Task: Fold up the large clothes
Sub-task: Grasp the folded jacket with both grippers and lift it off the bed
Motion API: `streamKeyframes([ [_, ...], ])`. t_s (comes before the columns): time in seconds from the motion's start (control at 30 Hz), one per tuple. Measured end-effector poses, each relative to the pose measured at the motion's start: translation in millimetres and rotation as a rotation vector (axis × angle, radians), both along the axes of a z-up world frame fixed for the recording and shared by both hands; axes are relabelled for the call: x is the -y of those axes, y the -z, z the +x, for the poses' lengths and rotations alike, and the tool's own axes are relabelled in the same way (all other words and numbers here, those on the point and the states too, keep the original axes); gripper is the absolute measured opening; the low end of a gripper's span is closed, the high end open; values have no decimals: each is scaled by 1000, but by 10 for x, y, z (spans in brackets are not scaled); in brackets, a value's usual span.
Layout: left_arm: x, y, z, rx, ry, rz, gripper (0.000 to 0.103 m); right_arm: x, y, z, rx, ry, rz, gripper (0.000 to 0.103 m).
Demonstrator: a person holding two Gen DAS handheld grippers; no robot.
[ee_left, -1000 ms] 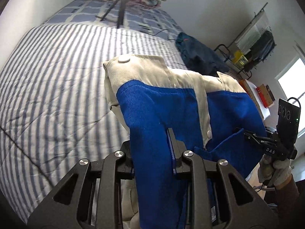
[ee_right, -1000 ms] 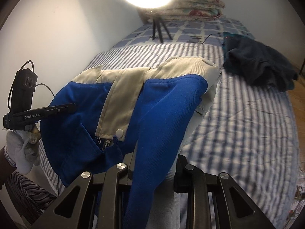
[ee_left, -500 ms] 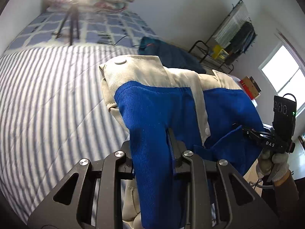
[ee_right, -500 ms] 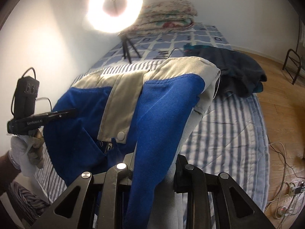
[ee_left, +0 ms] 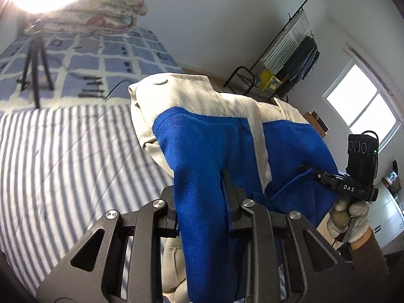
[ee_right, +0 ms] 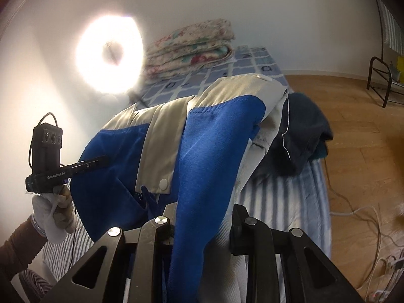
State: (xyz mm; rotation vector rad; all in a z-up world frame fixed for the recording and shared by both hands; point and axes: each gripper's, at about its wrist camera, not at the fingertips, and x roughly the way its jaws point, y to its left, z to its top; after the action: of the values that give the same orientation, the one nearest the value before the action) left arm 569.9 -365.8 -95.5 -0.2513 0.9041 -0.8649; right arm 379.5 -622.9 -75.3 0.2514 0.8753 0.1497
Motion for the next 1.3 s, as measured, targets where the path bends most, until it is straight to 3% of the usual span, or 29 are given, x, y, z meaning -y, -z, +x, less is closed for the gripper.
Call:
streamKeyframes([
  [0.43, 879, -337, 947, 87, -13, 13, 23, 717, -259, 1034, 71, 38, 5, 24],
  [0.6, 1169, -345, 1274, 111, -24, 38, 23, 952, -244, 1436, 89, 56, 10, 24],
  [0.9, 1405, 8, 1695, 69, -73, 81, 23, 1122, 106, 1880, 65, 68, 15, 24],
  [1.17, 1472, 433, 1829, 29, -89, 147, 23, 1347, 496, 2057, 14, 119, 60, 24],
  [1.27, 1503, 492, 1848, 31, -90, 160, 24, 1447, 623, 2118, -11, 145, 90, 28],
  [1.3, 1525, 498, 1840, 41, -92, 172, 25, 1478, 666, 2128, -19, 170, 80, 34],
])
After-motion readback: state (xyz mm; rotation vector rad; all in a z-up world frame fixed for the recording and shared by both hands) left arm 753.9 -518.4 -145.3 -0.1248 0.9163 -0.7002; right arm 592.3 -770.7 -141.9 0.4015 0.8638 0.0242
